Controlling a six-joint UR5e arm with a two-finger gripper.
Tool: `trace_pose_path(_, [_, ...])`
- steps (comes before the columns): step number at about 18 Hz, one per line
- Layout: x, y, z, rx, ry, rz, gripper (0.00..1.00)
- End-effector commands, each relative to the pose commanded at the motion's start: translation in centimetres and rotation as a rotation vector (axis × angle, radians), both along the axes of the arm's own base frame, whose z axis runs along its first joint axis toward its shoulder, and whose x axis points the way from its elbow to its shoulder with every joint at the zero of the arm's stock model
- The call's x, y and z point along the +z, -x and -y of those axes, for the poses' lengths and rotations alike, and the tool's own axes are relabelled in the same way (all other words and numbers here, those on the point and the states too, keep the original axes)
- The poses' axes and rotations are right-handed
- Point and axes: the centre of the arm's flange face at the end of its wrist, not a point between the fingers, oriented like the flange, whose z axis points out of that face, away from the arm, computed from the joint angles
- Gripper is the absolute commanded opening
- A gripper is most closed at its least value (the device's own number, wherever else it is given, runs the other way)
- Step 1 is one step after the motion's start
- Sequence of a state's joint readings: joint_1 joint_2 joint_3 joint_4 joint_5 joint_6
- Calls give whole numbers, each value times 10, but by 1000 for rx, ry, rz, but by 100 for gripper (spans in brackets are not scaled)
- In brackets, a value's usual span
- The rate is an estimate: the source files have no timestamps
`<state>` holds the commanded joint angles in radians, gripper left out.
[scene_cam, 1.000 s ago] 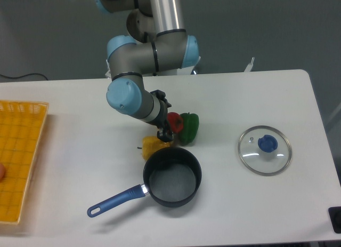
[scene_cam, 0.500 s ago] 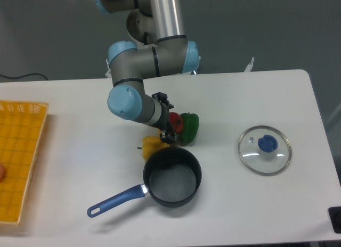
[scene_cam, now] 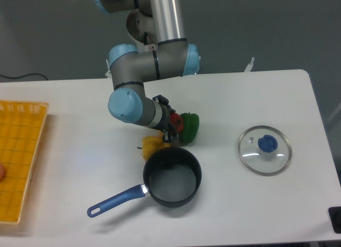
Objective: Pick up the red pepper
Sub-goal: 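Close the gripper around the red pepper, then lift the red pepper up off the table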
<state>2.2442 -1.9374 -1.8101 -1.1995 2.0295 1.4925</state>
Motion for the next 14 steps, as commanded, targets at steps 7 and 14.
trace_pose_path(7, [15, 6, -3, 10, -8, 11, 55])
trace_pose_path(14, [57, 27, -11, 75, -129, 34, 55])
